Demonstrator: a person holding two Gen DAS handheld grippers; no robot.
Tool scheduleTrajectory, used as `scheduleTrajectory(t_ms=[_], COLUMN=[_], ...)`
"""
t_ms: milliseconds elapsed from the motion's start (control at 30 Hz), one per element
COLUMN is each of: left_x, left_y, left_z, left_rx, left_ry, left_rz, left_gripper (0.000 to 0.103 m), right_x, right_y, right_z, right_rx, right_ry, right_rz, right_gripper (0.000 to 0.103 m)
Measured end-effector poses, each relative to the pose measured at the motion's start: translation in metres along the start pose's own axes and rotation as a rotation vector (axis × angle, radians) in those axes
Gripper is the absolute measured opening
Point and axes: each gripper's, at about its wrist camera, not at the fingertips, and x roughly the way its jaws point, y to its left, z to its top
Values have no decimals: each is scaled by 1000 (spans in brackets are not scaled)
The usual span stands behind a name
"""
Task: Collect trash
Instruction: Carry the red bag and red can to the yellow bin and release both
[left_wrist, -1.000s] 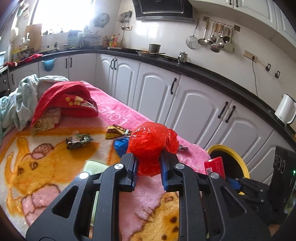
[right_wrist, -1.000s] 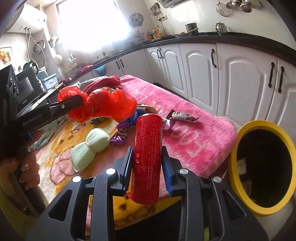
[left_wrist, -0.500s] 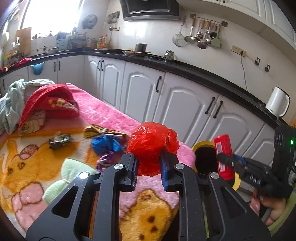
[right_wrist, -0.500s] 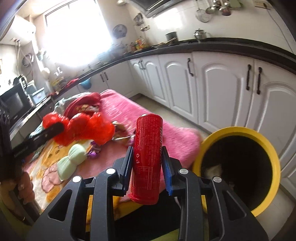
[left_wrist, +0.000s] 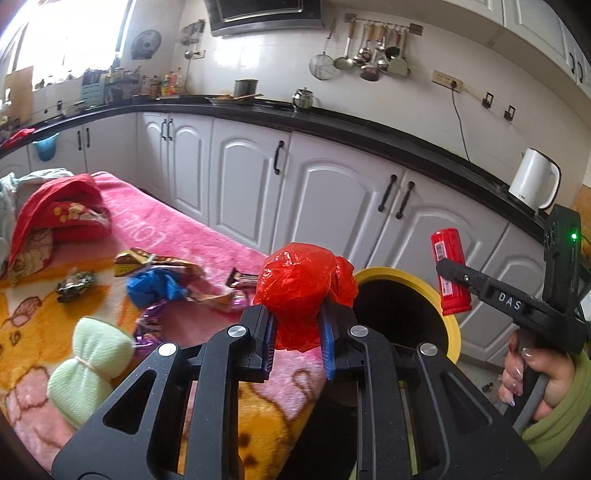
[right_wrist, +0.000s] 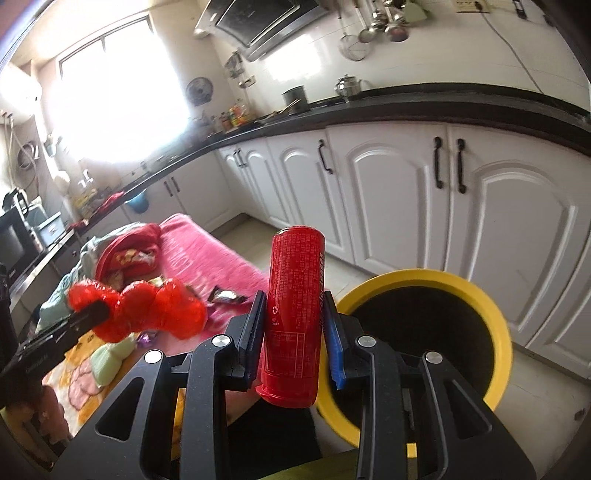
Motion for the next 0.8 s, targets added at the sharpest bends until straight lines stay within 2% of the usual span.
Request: scheduleTrajectory(t_ms=[367,800], left_x=[31,74], left_y=[-45,-83], left_z=[0,-18], left_rx=[74,140], left_ry=[43,129], left_rz=[-54,-101], left_gripper=[14,14], right_x=[-11,-12], right_y=[-38,-81], right_z=[3,4], right_rx=[21,70], right_ry=[-37,-53], right_rz=[-79,-145], right_gripper=[28,28])
